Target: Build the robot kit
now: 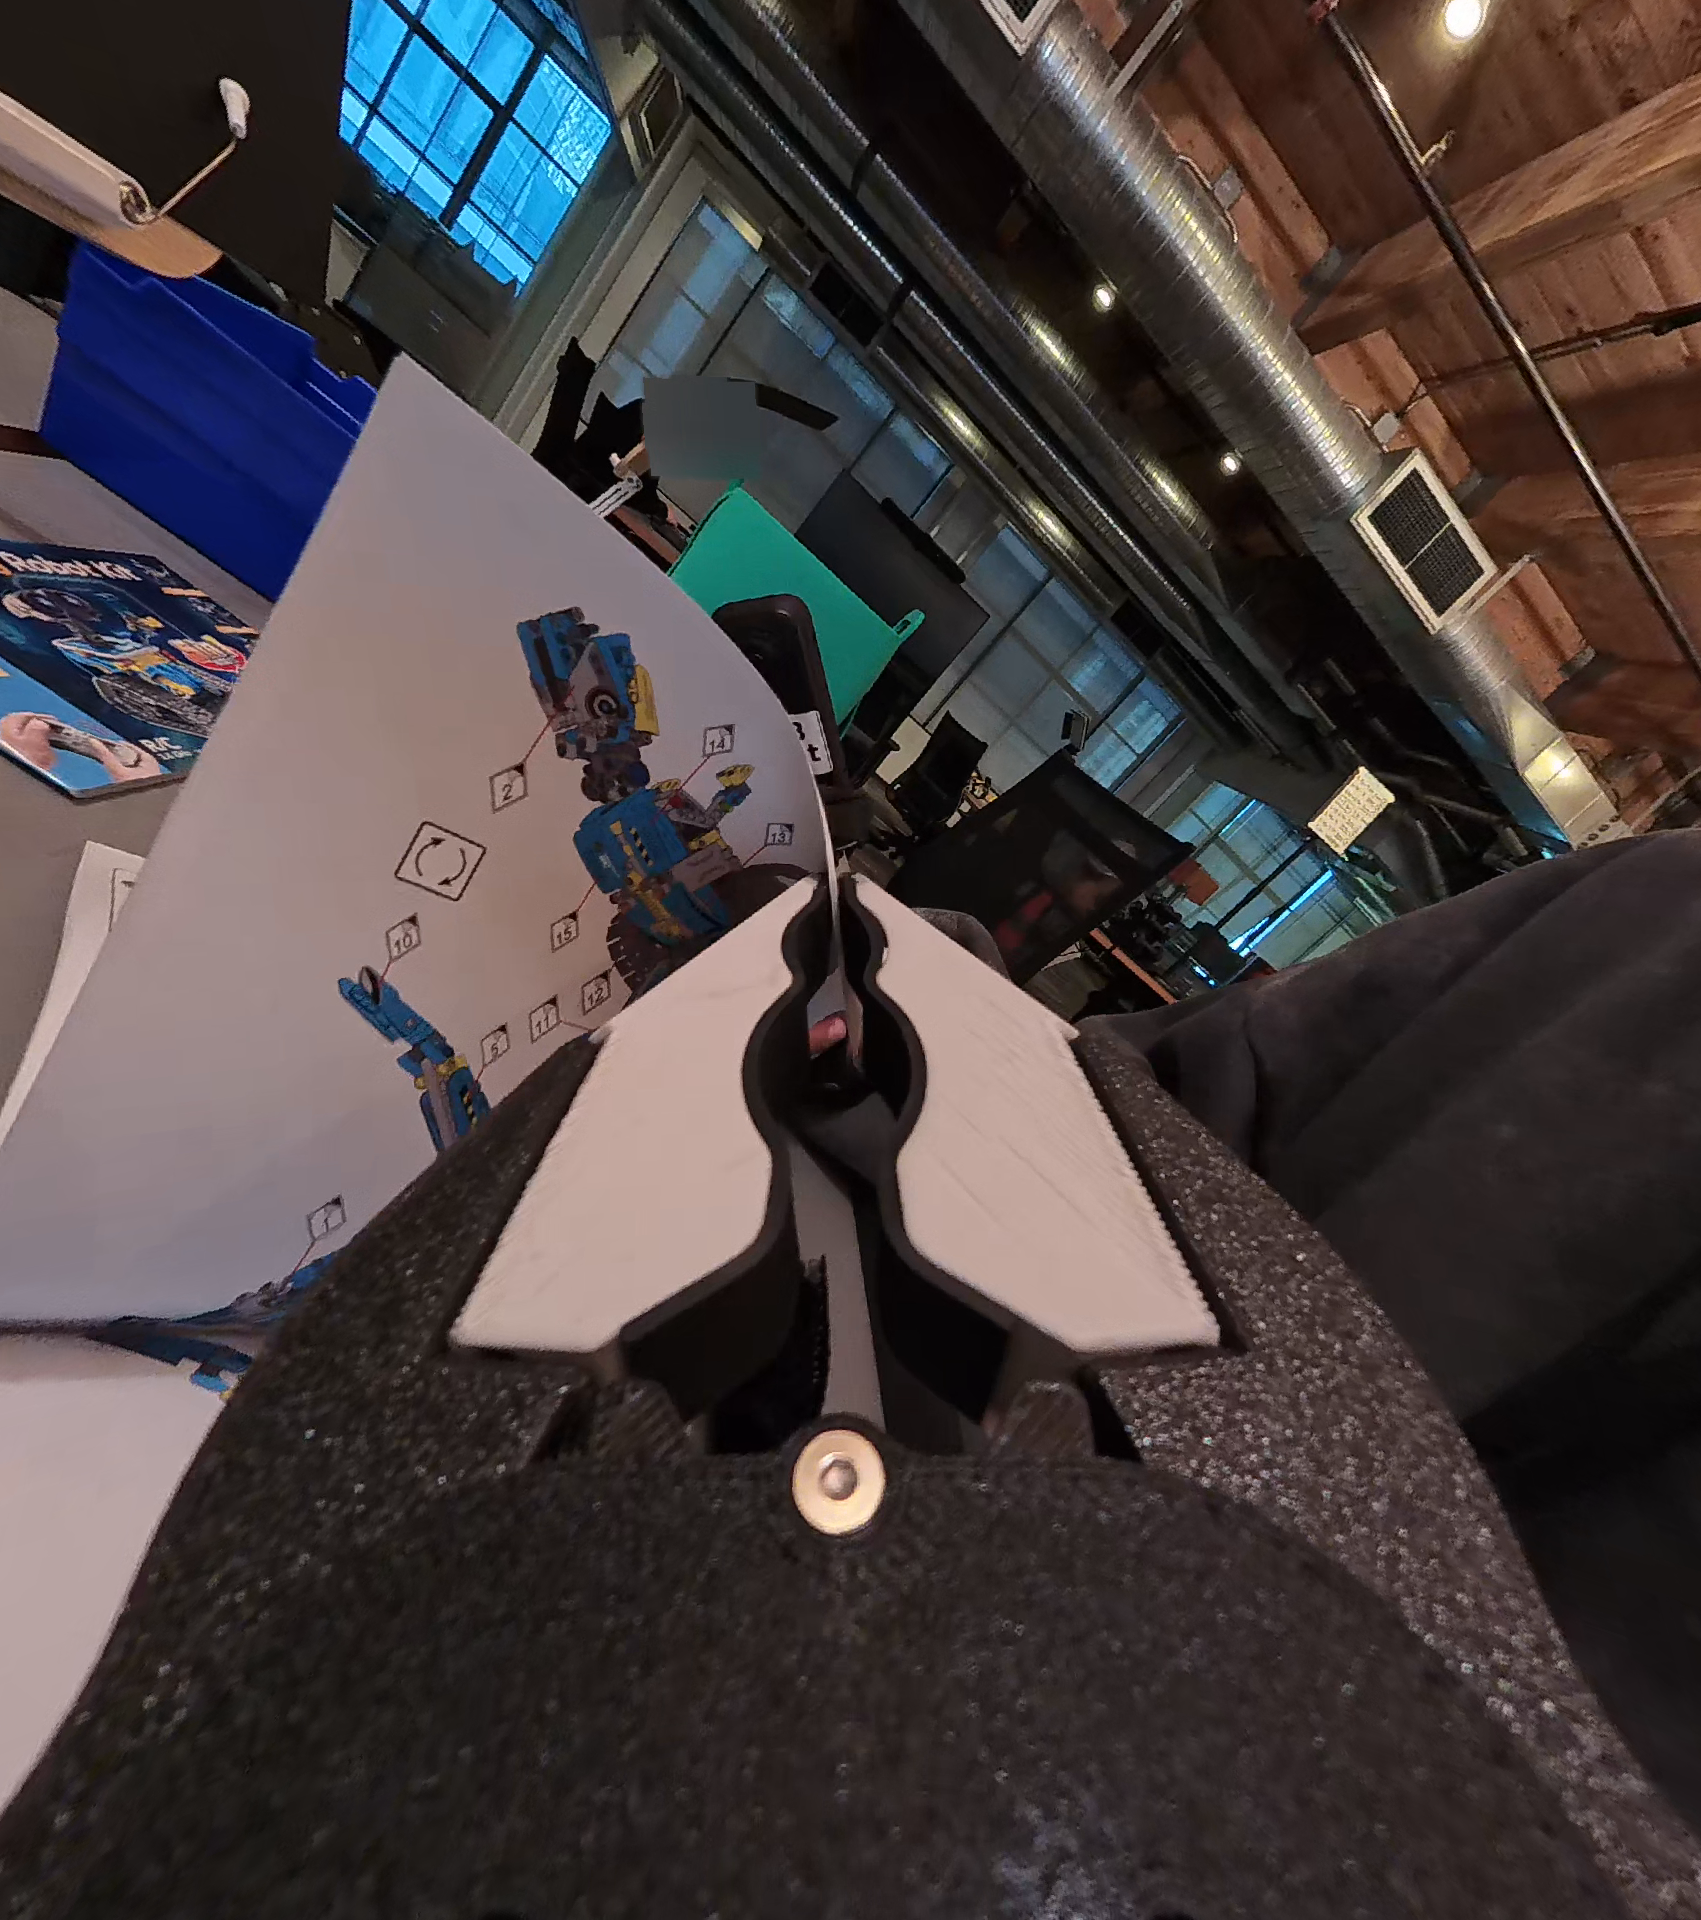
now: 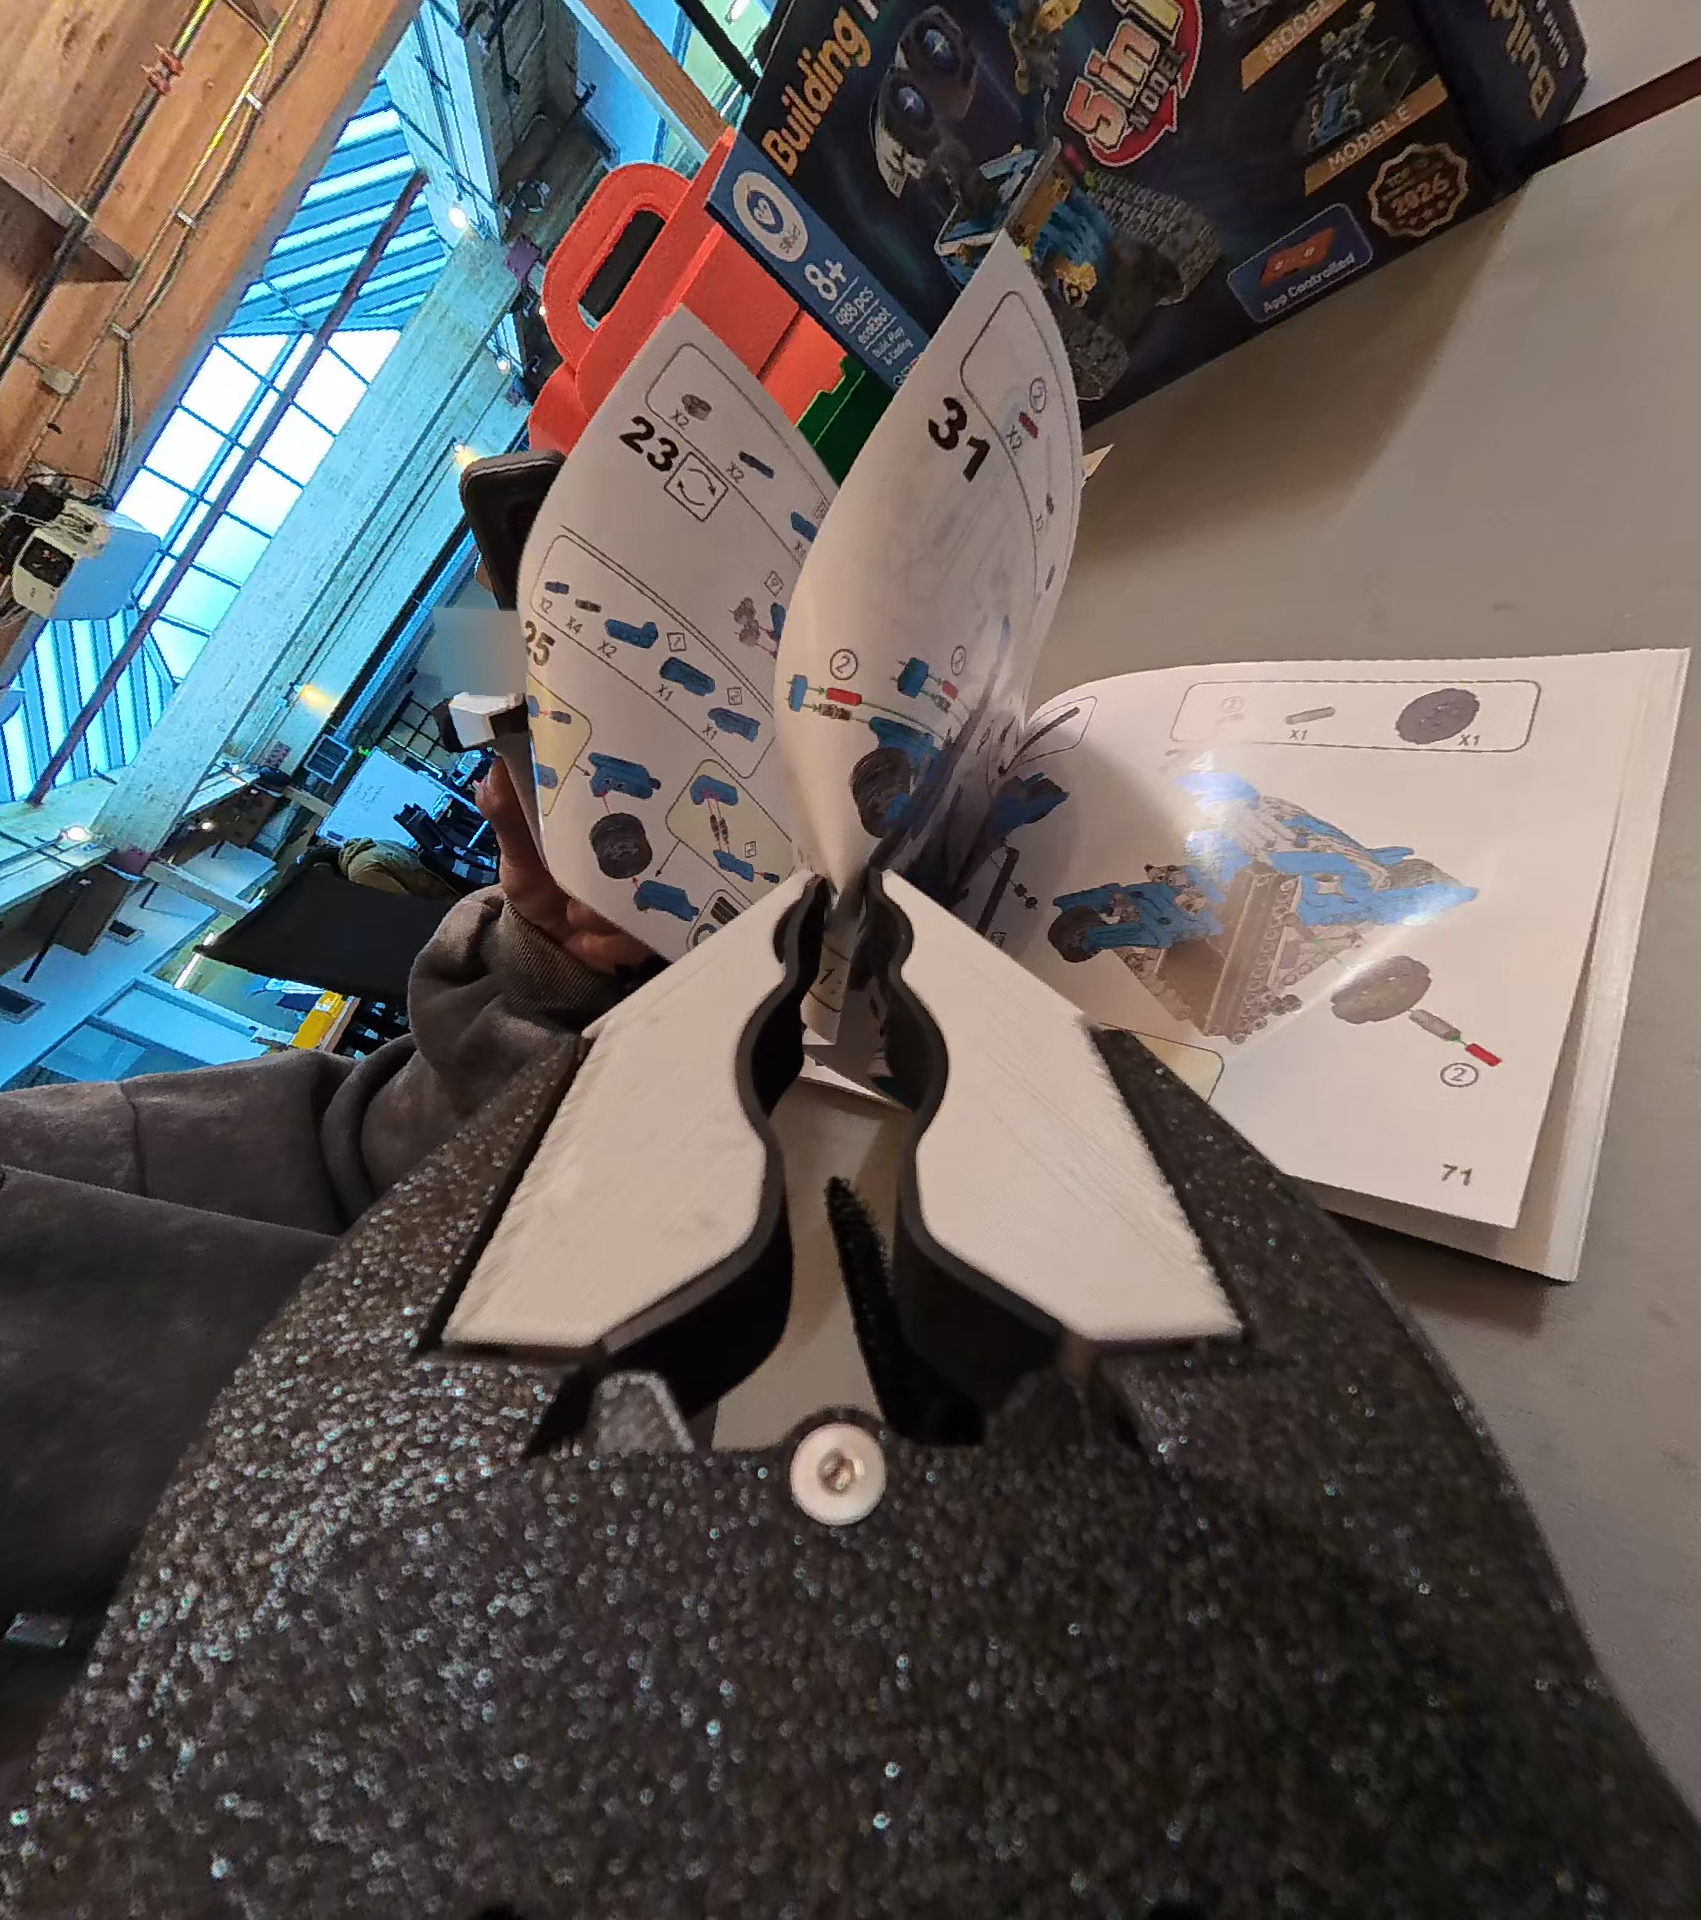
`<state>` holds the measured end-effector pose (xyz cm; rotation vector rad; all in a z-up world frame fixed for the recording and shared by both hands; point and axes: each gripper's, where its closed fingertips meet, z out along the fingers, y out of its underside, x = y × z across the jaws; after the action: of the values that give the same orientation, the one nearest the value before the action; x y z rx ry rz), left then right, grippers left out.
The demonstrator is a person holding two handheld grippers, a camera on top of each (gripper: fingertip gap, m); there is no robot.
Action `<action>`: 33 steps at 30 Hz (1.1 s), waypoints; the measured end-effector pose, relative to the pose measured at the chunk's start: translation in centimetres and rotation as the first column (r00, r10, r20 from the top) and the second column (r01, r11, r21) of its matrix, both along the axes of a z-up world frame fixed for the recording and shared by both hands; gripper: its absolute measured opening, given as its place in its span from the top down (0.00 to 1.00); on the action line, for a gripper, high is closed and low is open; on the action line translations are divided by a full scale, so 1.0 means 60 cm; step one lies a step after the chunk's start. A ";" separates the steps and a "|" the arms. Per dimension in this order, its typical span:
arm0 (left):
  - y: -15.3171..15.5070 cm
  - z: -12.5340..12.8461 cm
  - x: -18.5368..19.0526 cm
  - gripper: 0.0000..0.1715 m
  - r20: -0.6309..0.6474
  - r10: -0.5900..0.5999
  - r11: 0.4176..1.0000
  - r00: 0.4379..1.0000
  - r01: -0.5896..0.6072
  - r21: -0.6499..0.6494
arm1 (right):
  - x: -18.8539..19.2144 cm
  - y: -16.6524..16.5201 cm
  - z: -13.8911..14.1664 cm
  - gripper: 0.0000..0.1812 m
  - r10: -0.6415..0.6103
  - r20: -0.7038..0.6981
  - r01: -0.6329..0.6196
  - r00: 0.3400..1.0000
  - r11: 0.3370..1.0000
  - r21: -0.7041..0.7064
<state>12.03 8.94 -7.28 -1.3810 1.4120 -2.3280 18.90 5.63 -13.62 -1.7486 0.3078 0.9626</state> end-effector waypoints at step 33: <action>0.003 -0.010 0.004 1.00 -0.017 0.014 0.999 1.000 -0.014 0.029 | 0.018 0.001 0.004 0.85 -0.070 0.006 0.070 0.998 0.997 0.015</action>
<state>12.26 9.12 -7.85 -1.4023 1.4294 -2.2836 19.99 5.71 -13.35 -1.7158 0.3545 0.9069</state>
